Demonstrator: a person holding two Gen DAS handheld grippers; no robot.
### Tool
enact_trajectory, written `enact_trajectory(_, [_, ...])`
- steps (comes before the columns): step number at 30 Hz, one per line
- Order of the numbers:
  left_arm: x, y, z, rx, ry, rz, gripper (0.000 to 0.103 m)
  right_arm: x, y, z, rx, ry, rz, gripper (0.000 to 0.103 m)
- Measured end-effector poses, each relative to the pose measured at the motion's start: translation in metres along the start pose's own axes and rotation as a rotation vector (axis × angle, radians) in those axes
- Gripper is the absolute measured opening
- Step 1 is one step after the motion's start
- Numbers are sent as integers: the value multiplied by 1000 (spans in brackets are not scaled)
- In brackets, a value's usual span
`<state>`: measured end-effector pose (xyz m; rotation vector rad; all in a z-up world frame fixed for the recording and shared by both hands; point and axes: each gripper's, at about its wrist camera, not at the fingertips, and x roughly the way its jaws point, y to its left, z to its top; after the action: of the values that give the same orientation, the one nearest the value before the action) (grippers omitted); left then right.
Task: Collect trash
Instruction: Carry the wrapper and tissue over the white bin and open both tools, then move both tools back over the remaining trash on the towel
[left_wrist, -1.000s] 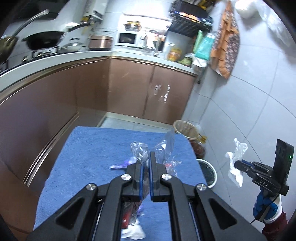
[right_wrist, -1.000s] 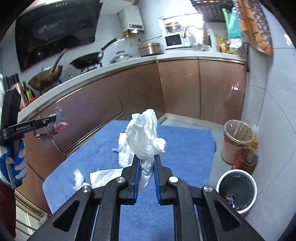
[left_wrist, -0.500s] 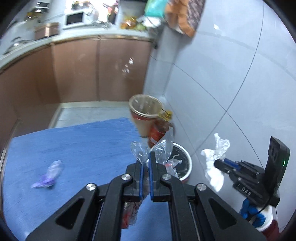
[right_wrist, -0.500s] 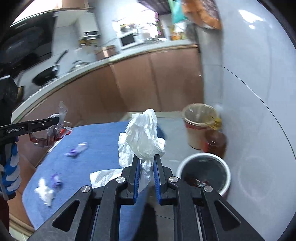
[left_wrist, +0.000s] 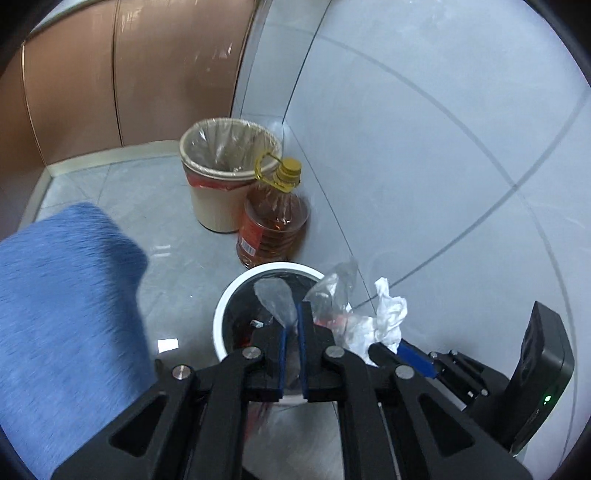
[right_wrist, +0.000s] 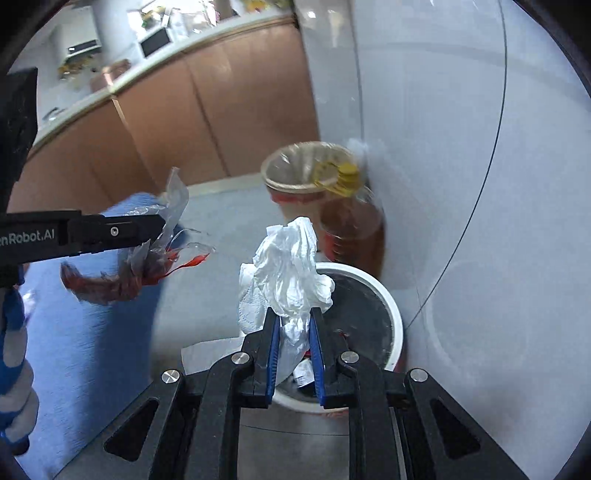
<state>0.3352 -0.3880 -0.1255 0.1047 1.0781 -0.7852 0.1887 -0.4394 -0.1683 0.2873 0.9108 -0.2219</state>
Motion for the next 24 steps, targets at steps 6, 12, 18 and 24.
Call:
enact_trajectory(6, [50, 10, 4, -37, 41, 11, 33, 47, -28, -1, 48, 47, -38, 22])
enact_trajectory(12, [54, 18, -1, -89, 41, -13, 48, 67, -37, -11, 60, 88, -61, 40])
enact_trajectory(18, [1, 11, -16, -101, -44, -23, 48, 57, -36, -12, 51, 69, -80, 51])
enact_trajectory(24, [-79, 6, -41, -97, -155, -8, 48, 25, -25, -2, 61, 16, -54, 51])
